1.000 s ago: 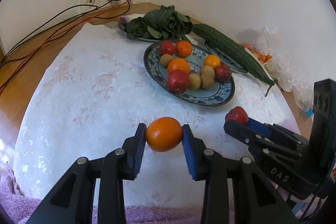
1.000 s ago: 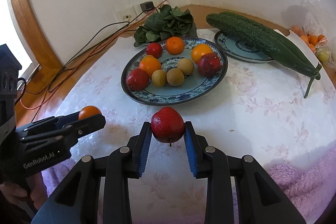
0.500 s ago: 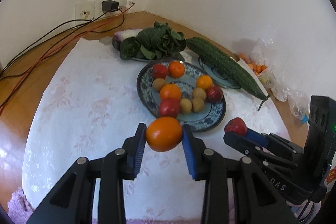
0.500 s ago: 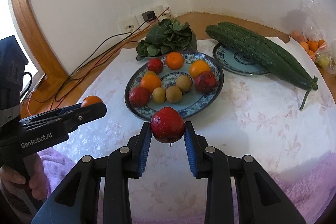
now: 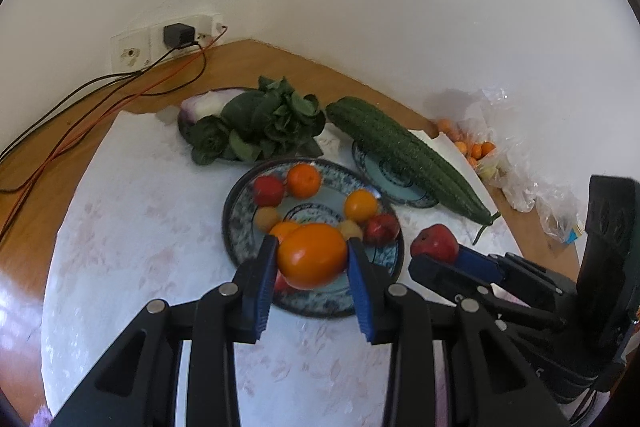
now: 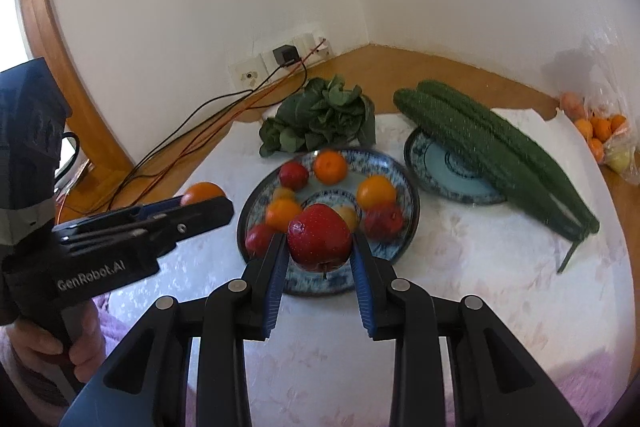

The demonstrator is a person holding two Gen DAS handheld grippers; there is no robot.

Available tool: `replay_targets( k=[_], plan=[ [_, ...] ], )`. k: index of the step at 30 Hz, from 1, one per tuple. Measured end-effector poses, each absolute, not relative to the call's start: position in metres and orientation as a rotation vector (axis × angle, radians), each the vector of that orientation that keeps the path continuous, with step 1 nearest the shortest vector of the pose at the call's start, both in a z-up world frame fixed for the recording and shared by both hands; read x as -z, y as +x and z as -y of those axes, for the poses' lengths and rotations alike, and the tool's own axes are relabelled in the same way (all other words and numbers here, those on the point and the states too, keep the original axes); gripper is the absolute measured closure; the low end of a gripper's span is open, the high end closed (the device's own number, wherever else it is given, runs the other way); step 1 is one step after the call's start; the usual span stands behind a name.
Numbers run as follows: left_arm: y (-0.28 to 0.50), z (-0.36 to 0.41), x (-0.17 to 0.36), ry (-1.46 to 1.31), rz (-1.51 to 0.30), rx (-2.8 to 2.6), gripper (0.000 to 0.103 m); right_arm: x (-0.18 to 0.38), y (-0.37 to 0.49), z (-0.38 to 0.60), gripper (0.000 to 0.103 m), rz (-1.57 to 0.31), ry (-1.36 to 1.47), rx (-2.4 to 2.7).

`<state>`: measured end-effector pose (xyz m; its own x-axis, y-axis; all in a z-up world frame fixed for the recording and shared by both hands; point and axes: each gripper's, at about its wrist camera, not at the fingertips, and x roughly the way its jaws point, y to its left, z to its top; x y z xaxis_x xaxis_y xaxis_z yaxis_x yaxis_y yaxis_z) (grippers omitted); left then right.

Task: Organize fruits
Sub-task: 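Carry the apple with the right tool while the left tool carries the orange over the plate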

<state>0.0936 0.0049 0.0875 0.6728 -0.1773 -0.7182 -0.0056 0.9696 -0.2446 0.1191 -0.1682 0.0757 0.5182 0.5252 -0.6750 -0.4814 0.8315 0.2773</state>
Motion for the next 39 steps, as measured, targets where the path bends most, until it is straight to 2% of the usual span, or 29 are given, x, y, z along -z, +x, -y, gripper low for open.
replay_targets(
  k=[20,39],
  plan=[
    [0.155,0.006,-0.054,-0.249,-0.873,0.132,0.067,-0.063,0.188,0.166,0.071,-0.861,0.078,-0.578],
    [0.166,0.005,-0.035,-0.218,-0.864,0.122,0.067,-0.039,0.226,0.152,0.071,-0.874,0.021,-0.561]
  ],
)
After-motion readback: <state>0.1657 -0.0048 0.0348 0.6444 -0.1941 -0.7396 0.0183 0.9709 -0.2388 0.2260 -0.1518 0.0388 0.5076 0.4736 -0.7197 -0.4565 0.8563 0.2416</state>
